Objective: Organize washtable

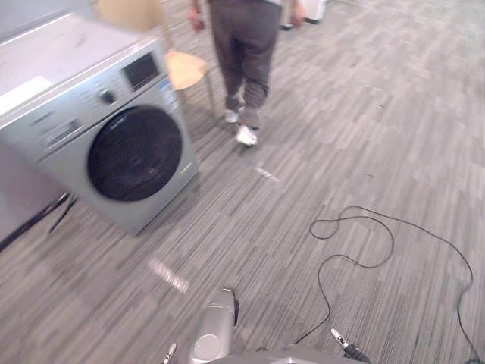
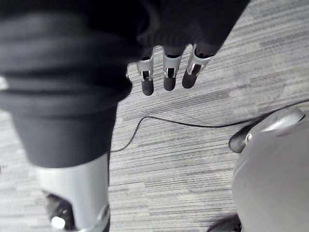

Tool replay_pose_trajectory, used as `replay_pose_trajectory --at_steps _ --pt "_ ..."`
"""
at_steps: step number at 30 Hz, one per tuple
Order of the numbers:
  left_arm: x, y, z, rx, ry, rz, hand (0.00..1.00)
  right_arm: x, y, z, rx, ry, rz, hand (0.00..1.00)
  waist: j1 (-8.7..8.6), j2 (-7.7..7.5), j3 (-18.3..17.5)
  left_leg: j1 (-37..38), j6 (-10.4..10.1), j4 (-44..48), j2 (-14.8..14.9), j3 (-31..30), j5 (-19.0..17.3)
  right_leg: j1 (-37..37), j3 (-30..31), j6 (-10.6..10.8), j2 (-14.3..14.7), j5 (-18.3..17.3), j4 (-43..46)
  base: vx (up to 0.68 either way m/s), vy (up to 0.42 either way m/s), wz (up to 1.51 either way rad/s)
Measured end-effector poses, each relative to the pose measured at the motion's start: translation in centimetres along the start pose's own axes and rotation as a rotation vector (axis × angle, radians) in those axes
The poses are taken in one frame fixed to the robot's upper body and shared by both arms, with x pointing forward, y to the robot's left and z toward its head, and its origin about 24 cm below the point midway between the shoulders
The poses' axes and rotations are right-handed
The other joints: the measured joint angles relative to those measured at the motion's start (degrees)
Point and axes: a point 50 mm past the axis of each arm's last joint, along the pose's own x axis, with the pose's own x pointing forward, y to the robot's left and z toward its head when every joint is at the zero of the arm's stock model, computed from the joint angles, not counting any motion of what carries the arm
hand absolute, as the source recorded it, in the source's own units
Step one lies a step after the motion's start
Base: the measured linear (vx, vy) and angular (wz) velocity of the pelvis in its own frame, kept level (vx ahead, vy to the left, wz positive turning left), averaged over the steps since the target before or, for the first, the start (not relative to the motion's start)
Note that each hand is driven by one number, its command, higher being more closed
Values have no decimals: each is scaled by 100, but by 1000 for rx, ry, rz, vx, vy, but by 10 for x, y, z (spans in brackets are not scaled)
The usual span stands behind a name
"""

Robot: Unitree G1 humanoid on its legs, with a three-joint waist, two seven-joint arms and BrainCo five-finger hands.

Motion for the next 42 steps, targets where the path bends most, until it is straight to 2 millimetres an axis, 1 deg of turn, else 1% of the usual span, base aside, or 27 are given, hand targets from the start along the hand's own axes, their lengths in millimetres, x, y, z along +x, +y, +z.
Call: replay_pose_trajectory --at_steps 1,3,4,6,7,9,11,13,14,15,16,17,19,20,21,22,25,27,30,32,33,34,36,37,38,40,42 --pt "-1 8 -6 -13 14 24 0 -2 -6 -7 -1 14 -13 0 -22 -100 -202 -2 39 261 -85 209 200 55 212 277 -181 -240 192 597 32 -96" --pt "1 6 3 -23 0 25 0 -2 1 -11 -10 21 7 0 -24 -261 -222 266 254 464 -139 649 -254 -428 221 520 -423 -325 1629 569 -28 -89" --pt "2 7 10 6 -18 22 0 -2 6 -9 -29 16 21 0 -54 -384 -131 650 366 411 -208 868 -489 -916 103 941 -558 67 3099 404 -49 -77" --pt "6 2 27 83 -56 -1 0 -2 7 -11 -54 23 29 0 -283 -406 32 1394 573 221 -292 901 -771 -1503 -203 1317 -842 941 4852 218 -23 -18" --pt "7 0 37 136 -84 -15 0 -3 2 -14 -57 31 17 0 -379 -360 28 1896 647 -63 -264 845 -847 -1835 -627 938 -1054 717 5254 89 -26 5" --pt "7 -19 56 173 -157 -63 0 -4 -7 -15 -72 34 -1 0 -377 -167 13 2681 633 -854 -20 900 -837 -2289 -1141 632 -1103 452 4584 -134 -6 -22" --pt "6 -40 73 188 -226 -115 0 -5 -14 -16 -73 33 -18 0 -460 -42 0 3214 629 -1445 193 940 -834 -2728 -1563 722 -1146 487 3300 -297 67 -17" --pt "2 -64 89 178 -292 -181 0 -6 -18 -22 -55 50 -31 0 -632 -28 -24 3725 583 -2029 319 949 -1008 -3153 -1812 861 -1242 1359 1021 -276 83 5" --pt "1 -68 90 179 -300 -193 0 -7 -20 -25 -46 59 -38 0 -694 1 -32 3826 568 -2096 380 936 -1063 -3206 -1841 833 -1212 1823 817 91 -113 13" --pt "0 -73 84 189 -289 -211 0 -10 -29 -31 -21 78 -68 0 -811 128 -133 3974 560 -2090 510 892 -1108 -3209 -1818 546 -1022 2222 891 371 -297 -3" --pt "0 -76 80 181 -280 -225 0 -10 -31 -33 -1 83 -77 0 -803 160 -139 3901 505 -1664 613 911 -1071 -3206 -1784 245 -982 1988 1186 514 -377 -19" --pt "-1 -80 73 169 -260 -241 0 -10 -33 -32 17 77 -85 0 -802 192 -136 3737 355 -1034 620 879 -977 -3146 -1802 260 -981 1714 1405 504 -377 -32" --pt "-2 -83 63 123 -229 -249 0 -11 -38 -30 49 68 -105 0 -823 336 -97 3175 373 844 632 768 -177 -2714 -1916 260 -925 1322 1634 395 -287 -18" --pt "0 -73 53 119 -191 -224 0 -11 -43 -26 29 46 -107 0 -773 414 -105 2619 78 2353 761 780 1501 -1976 -1911 76 -719 1048 1194 260 -196 -29" --pt "1 -67 49 127 -182 -213 0 -11 -42 -25 19 46 -103 0 -738 446 -115 2393 99 2926 785 809 1426 -1650 -1785 4 -605 865 950 213 -166 -61" --pt "1 -62 45 110 -168 -207 0 -8 -38 -14 9 20 -93 0 -632 512 -85 1788 310 3836 802 857 854 -1163 -1622 -126 -450 737 639 64 -59 -62" --pt "4 -44 54 156 -185 -167 0 0 -9 8 -30 -30 -15 0 -349 314 27 559 413 3726 661 1291 -48 -238 -1192 -121 -518 651 -91 -136 56 -80" --pt "3 -23 29 163 -110 -117 0 3 17 26 -37 -84 48 0 -162 134 51 117 426 1677 663 1835 -317 412 -796 204 -837 489 -530 -287 136 -123" --pt "-2 3 -10 174 35 -46 0 3 25 32 -98 -110 79 0 -49 221 -66 -68 31 -427 640 1358 232 1035 -416 296 -1035 23 -680 26 132 -83" --pt "-6 14 -26 176 91 -18 0 2 20 17 -122 -67 72 0 -19 102 -314 -94 242 126 315 1339 426 606 -210 269 -1281 -15 660 698 205 -48" --pt "-5 18 -24 156 93 -1 0 1 20 7 -129 -29 71 0 -66 -181 -319 191 582 126 7 1501 195 -91 -1 859 -1588 426 2478 857 103 18" --pt "-4 22 -16 174 74 7 0 -1 16 -2 -126 -3 64 0 -191 -349 -205 629 749 92 -345 1543 -74 -526 207 1260 -1739 1367 3956 827 52 41" --pt "0 19 0 208 28 -3 0 -3 2 -13 -124 23 32 0 -347 -383 -174 1445 922 -97 -663 1358 -417 -987 -36 1290 -1793 1738 5356 730 -5 59" --pt "1 13 9 235 -5 -22 0 -5 -9 -19 -124 39 13 0 -370 -274 -188 2060 988 -451 -698 1204 -538 -1294 -444 915 -1760 1466 5563 683 -15 41" --pt "2 8 13 244 -23 -38 0 -7 -16 -22 -129 49 1 0 -381 -248 -209 2317 1006 -661 -686 1112 -559 -1514 -675 817 -1724 1293 5488 642 -22 36" --pt "5 -26 41 307 -127 -128 0 -10 -30 -29 -111 64 -28 0 -549 4 -230 3005 1091 -1237 -524 746 -685 -2298 -1458 815 -1546 793 3993 632 -90 65" --pt "3 -49 58 298 -198 -186 0 -13 -36 -39 -85 98 -48 0 -658 76 -258 3291 1135 -1414 -447 555 -902 -2683 -1697 1021 -1430 1120 1848 628 -185 67"
